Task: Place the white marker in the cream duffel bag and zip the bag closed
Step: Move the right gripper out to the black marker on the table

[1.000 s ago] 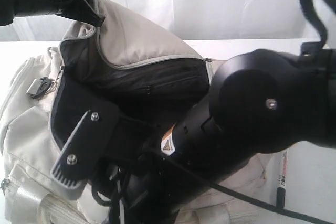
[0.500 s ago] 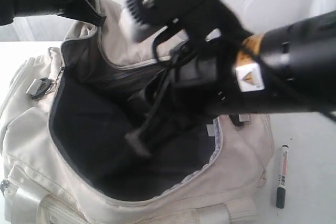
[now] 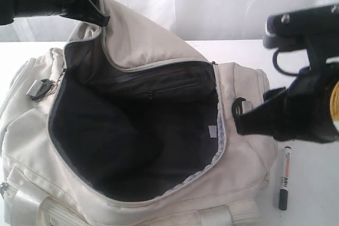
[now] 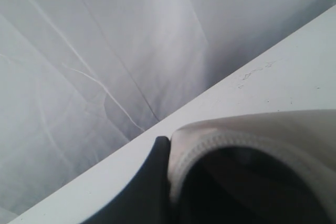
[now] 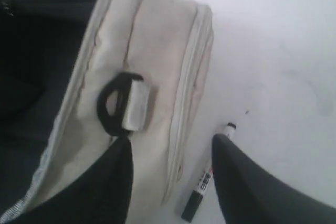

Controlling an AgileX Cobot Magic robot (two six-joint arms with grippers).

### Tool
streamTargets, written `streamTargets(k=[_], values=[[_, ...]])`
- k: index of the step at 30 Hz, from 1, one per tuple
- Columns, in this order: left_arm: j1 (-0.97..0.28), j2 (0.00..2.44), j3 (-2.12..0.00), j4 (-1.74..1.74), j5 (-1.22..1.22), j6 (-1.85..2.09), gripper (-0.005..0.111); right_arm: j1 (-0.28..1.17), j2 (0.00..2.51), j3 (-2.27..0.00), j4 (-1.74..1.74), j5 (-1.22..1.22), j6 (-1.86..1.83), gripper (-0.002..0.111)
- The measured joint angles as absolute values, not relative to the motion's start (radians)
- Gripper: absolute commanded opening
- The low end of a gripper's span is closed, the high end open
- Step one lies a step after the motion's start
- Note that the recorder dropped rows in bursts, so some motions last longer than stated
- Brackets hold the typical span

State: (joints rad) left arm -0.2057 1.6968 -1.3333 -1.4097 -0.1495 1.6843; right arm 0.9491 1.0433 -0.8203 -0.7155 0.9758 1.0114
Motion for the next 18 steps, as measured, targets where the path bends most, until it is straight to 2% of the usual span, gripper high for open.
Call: streamTargets(k=[8, 14, 18], values=[[-0.206, 1.697, -1.333, -1.430, -0.144, 1.684, 0.000, 0.949, 1.029, -0.549, -0.743, 0.953, 1.406, 0.045], [-0.206, 1.697, -1.333, -1.434, -0.110, 1.684, 0.000, 0.949, 1.018, -0.426, -0.793, 0.917, 1.649, 0.038], [-0.206, 1.697, -1.333, -1.434, -0.107, 1.684, 0.000, 0.949, 1.018, -0.380, -0.869, 0.896, 1.808, 0.038]])
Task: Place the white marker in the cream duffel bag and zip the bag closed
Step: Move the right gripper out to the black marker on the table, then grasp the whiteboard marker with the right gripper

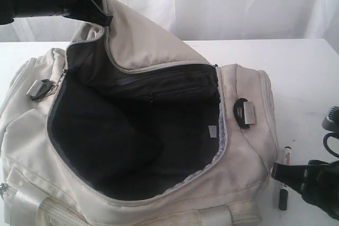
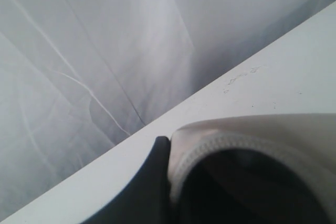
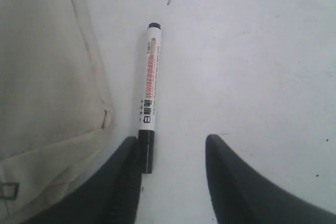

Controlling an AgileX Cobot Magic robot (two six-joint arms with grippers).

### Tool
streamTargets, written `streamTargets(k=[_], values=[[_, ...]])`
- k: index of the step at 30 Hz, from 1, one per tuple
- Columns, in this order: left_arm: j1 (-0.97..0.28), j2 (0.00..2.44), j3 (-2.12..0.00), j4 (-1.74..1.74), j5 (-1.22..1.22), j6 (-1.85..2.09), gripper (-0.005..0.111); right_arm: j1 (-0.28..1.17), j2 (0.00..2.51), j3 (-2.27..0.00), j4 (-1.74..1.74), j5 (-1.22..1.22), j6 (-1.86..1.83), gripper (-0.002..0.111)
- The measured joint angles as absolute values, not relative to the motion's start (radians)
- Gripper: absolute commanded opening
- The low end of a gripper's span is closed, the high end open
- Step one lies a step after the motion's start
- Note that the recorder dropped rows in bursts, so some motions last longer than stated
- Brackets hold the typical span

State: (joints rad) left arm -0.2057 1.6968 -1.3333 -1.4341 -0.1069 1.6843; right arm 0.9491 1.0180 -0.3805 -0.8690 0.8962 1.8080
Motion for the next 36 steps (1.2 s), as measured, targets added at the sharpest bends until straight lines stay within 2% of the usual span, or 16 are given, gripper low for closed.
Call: streamTargets(k=[9, 18, 24, 28, 36], values=[[-0.206, 1.697, -1.333, -1.443, -0.067, 1.684, 0.000, 0.889, 1.018, -0.377, -0.945, 0.753, 1.859, 0.043], [-0.206, 1.697, -1.333, -1.445, -0.046, 1.684, 0.000, 0.672, 1.021, -0.377, -0.939, 0.688, 1.743, 0.043], [-0.206, 1.697, -1.333, -1.450, -0.024, 1.684, 0.000, 0.479, 1.209, -0.377, -0.936, 0.377, 1.643, 0.043], [-0.206, 1.697, -1.333, -1.450, -0.017, 1.684, 0.000, 0.409, 1.335, -0.377, -0.940, 0.340, 1.561, 0.043], [-0.206, 1.697, -1.333, -1.450, -0.015, 1.684, 0.000, 0.378, 1.440, -0.434, -0.944, 0.224, 1.480, 0.043]])
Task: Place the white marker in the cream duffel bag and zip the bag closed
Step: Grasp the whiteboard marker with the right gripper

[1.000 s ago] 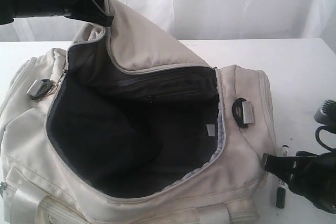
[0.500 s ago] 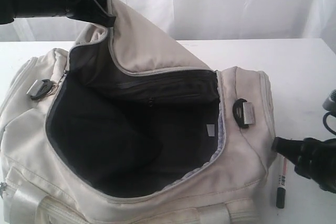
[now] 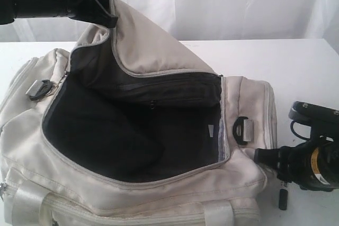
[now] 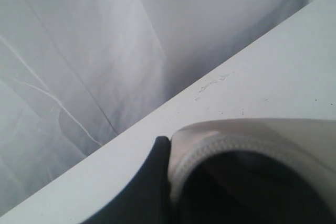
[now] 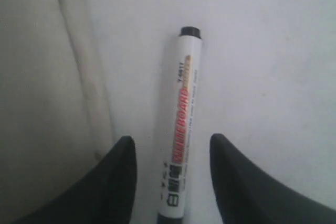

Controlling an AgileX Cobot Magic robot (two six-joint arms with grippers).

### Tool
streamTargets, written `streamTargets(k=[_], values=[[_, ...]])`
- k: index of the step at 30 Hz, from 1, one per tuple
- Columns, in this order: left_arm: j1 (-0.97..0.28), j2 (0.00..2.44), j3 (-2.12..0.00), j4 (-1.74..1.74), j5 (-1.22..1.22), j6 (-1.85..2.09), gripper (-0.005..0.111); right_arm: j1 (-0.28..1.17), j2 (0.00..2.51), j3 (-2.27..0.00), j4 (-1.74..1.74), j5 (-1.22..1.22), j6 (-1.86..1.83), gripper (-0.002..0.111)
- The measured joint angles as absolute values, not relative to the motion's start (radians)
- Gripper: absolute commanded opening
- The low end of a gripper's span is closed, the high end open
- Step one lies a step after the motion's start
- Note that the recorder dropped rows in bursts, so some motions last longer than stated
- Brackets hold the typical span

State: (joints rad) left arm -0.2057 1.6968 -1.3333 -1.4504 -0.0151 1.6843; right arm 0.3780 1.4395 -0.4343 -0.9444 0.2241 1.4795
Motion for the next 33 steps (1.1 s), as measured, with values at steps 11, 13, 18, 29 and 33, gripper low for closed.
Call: streamTargets(k=[11, 13, 18, 29, 33], values=[[-0.206, 1.697, -1.333, -1.450, -0.019, 1.684, 0.000, 0.378, 1.526, -0.460, -0.946, 0.222, 1.450, 0.043], [-0.206, 1.697, -1.333, -1.448, -0.019, 1.684, 0.000, 0.378, 1.538, -0.460, -0.946, 0.221, 1.450, 0.043], [-0.206, 1.697, -1.333, -1.448, -0.021, 1.684, 0.000, 0.378, 1.551, -0.460, -0.946, 0.217, 1.450, 0.035], [-0.206, 1.697, -1.333, -1.448, -0.023, 1.684, 0.000, 0.373, 1.544, -0.460, -0.936, 0.201, 1.450, 0.000], [-0.206, 1.697, -1.333, -1.448, -0.027, 1.684, 0.000, 0.371, 1.487, -0.460, -0.933, 0.226, 1.450, 0.000]])
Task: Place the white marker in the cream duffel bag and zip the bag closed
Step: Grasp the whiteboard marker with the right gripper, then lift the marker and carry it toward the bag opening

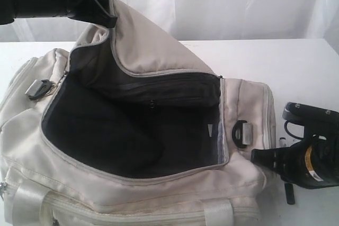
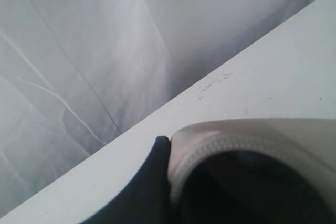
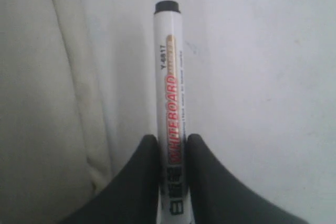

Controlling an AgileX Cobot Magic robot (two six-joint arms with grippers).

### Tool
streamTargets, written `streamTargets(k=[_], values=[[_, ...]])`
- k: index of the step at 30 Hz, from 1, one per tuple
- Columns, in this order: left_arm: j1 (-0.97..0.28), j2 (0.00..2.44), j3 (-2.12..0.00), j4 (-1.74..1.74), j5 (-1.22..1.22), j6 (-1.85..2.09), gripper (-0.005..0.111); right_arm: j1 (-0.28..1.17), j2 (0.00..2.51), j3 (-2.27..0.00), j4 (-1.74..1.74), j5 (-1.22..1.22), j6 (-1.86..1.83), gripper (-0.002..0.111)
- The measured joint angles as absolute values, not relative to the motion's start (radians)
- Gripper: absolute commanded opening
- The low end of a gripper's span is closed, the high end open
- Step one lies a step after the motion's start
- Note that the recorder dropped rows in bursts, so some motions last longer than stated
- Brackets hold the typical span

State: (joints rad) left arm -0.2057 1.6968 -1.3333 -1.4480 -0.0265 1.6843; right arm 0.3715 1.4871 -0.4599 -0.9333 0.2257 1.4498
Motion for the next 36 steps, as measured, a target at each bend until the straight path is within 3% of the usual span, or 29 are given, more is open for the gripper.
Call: streamTargets(k=[14, 25, 36], values=[[-0.206, 1.697, -1.333, -1.448, -0.031, 1.684, 0.000, 0.371, 1.104, -0.460, -0.931, 0.336, 1.434, 0.000], [-0.206, 1.697, -1.333, -1.448, -0.031, 1.684, 0.000, 0.371, 1.000, -0.466, -0.935, -0.199, 1.324, 0.000], [-0.206, 1.697, -1.333, -1.448, -0.022, 1.684, 0.000, 0.415, 1.106, -0.549, -1.144, -0.350, 1.323, 0.000]])
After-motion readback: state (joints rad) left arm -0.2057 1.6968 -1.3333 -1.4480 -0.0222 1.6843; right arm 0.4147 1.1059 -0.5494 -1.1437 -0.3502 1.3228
